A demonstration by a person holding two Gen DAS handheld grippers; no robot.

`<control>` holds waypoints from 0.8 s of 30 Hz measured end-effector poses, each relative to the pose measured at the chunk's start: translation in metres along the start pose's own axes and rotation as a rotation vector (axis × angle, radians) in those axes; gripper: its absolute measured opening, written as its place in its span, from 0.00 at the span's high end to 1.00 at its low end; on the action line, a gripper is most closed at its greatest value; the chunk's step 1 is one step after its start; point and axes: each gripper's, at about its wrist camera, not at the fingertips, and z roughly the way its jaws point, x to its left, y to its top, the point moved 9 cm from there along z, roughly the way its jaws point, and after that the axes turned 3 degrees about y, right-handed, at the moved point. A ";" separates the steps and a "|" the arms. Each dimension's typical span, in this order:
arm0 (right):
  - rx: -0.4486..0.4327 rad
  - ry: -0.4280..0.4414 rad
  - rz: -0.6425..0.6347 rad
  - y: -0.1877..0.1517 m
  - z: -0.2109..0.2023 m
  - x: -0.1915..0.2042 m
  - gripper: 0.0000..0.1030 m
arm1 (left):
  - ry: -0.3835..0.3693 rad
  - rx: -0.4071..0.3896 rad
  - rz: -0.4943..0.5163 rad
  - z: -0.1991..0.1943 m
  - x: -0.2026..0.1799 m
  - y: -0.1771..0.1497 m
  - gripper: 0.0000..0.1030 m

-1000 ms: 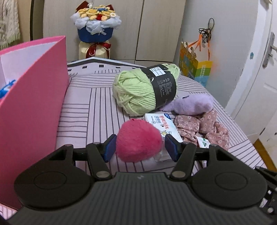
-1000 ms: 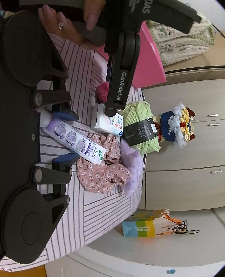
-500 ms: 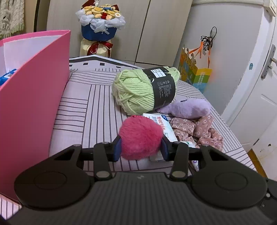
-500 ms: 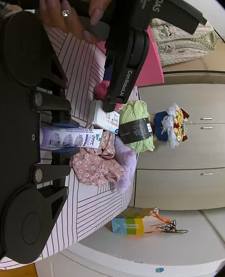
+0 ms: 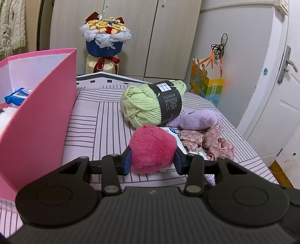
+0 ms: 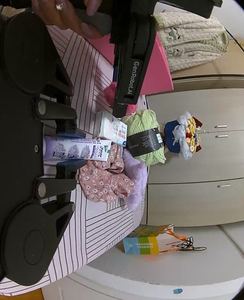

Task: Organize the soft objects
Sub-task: 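Carry the pompom with the left gripper while the right gripper carries the tube over the box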

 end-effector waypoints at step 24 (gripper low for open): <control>0.011 0.067 0.020 -0.001 -0.047 0.015 0.73 | -0.004 0.029 0.005 -0.073 0.015 -0.020 0.59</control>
